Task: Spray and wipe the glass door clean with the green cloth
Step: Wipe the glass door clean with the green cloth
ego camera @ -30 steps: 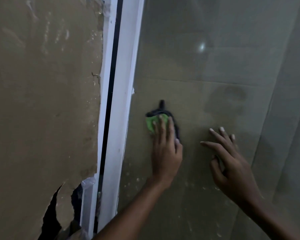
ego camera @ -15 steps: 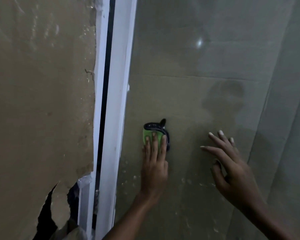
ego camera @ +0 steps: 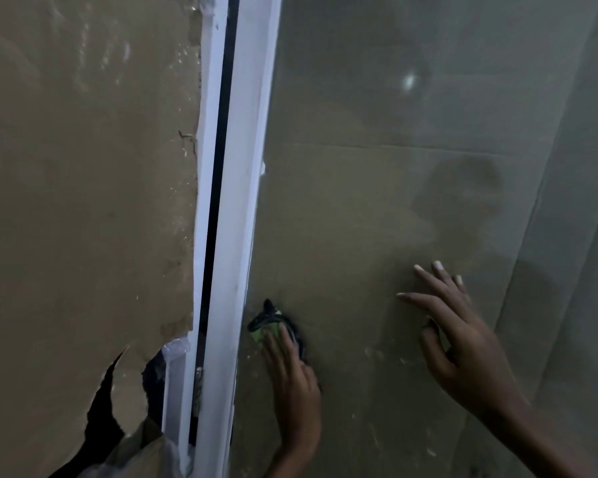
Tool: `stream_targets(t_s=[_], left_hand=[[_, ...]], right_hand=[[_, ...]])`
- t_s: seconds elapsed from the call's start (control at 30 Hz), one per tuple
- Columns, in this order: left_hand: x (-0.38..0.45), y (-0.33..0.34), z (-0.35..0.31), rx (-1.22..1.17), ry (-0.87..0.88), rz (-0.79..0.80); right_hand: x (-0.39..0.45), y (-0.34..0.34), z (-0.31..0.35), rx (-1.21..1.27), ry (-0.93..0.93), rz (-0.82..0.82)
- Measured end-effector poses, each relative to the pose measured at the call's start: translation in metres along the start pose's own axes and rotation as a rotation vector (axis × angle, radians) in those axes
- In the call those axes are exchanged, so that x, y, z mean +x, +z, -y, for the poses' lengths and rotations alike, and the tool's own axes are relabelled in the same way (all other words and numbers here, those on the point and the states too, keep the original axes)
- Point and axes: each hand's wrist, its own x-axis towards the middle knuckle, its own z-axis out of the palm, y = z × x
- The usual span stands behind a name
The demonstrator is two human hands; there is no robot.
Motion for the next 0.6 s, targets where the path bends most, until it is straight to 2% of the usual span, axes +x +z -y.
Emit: stream_targets(t_s=[0.1,0.2,0.3,0.4,0.5,0.53,0.6], left_hand=[[0.034,-0.012,-0.011,-0.094,-0.046,-0.067],[0.098,-0.021,-0.056,-0.114,0.089,-0.124],[0.14,-0.025,-0.115,-0.026,0.199,-0.107],[0.113,-0.01,-0.145,0.18,0.496,-0.04],[0.049,0.01,-0.12,0.244,0.845,0.128],[0.036,0.009,-0.107,0.205,0.875,0.176],[0.027,0.001,-0.087,0.103,0.822,0.24]], right_hand=[[0.0,-0.003,0.001,-0.031,-0.024,0.0],[0.001,-0.003,-0.002,-0.034,0.016,-0.021],[0.004,0.004,-0.005,-0.051,0.03,-0.041],[0.004,0.01,-0.003,-0.072,0.035,-0.08],[0.003,0.012,0.002,-0.021,0.082,-0.144],[0.001,0.013,0.003,-0.013,0.095,-0.165],[-0.004,0.016,0.007,-0.056,0.083,-0.186]])
